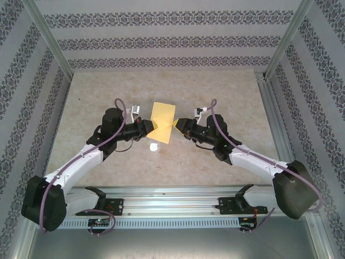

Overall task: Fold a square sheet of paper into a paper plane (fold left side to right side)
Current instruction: Turn over the paper at the center of the table.

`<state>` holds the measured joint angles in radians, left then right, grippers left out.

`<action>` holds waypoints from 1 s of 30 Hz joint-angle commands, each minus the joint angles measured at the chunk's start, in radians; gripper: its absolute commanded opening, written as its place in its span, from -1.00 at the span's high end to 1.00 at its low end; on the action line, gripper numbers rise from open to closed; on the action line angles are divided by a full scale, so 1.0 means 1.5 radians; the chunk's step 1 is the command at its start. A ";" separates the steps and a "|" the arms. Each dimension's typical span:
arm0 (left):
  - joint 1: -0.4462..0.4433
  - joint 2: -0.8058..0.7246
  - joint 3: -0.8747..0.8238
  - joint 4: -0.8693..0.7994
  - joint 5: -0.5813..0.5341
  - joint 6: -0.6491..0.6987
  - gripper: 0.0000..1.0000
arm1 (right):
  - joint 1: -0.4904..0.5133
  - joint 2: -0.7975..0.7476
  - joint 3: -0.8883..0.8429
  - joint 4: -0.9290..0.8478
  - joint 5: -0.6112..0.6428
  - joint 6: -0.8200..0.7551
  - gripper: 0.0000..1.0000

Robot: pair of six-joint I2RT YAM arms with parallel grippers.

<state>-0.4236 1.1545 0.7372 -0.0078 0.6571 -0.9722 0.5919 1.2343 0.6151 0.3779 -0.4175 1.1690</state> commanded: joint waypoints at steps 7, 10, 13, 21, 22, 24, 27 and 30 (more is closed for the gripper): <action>-0.242 0.167 0.333 -0.566 -0.615 0.436 1.00 | -0.127 -0.221 0.097 -0.612 0.247 -0.375 -0.03; -0.306 0.284 0.428 -0.689 -0.809 0.418 1.00 | -0.175 -0.289 0.098 -0.678 0.296 -0.420 -0.21; -0.355 0.404 0.525 -0.818 -0.961 0.380 1.00 | -0.211 -0.337 0.089 -0.716 0.323 -0.432 -0.31; -0.401 0.647 0.689 -1.044 -1.113 0.279 1.00 | -0.238 -0.368 0.078 -0.741 0.302 -0.430 -0.35; -0.404 0.667 0.697 -1.046 -1.113 0.277 1.00 | -0.239 -0.368 0.077 -0.741 0.301 -0.429 -0.36; -0.407 0.698 0.706 -1.035 -1.100 0.282 1.00 | -0.240 -0.368 0.077 -0.741 0.296 -0.429 -0.36; -0.412 0.736 0.709 -0.992 -1.060 0.301 1.00 | -0.242 -0.366 0.081 -0.744 0.292 -0.429 -0.37; -0.419 0.760 0.722 -0.956 -1.010 0.316 1.00 | -0.245 -0.362 0.089 -0.764 0.298 -0.432 -0.38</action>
<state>-1.0302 2.2658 1.7779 -1.4597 -0.9016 -0.5091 0.2390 0.6926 0.7414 -0.7353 0.0219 0.5465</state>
